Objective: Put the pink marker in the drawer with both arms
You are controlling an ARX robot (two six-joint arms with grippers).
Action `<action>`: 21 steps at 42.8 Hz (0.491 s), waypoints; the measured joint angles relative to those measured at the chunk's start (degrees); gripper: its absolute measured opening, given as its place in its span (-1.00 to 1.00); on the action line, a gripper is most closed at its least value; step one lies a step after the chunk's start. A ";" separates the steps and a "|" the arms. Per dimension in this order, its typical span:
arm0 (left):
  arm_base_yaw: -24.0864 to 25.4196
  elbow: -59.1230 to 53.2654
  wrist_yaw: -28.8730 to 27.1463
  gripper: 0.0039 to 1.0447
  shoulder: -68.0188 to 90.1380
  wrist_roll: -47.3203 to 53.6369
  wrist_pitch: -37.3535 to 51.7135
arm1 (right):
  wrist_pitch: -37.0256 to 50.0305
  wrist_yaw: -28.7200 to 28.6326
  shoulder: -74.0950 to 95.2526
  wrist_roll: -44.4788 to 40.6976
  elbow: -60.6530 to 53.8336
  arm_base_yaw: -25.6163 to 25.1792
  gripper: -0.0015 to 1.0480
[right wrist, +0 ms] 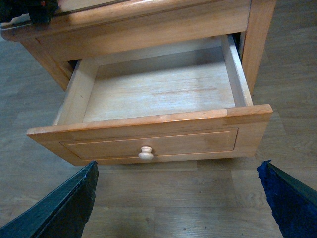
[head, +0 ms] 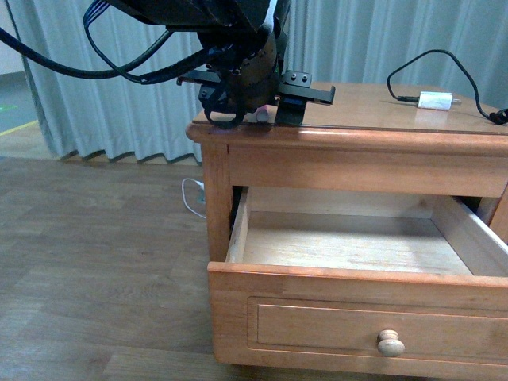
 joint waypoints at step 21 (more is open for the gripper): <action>0.85 -10.54 12.74 -0.73 -5.49 1.53 10.99 | 0.00 0.00 0.00 0.00 0.00 0.00 0.84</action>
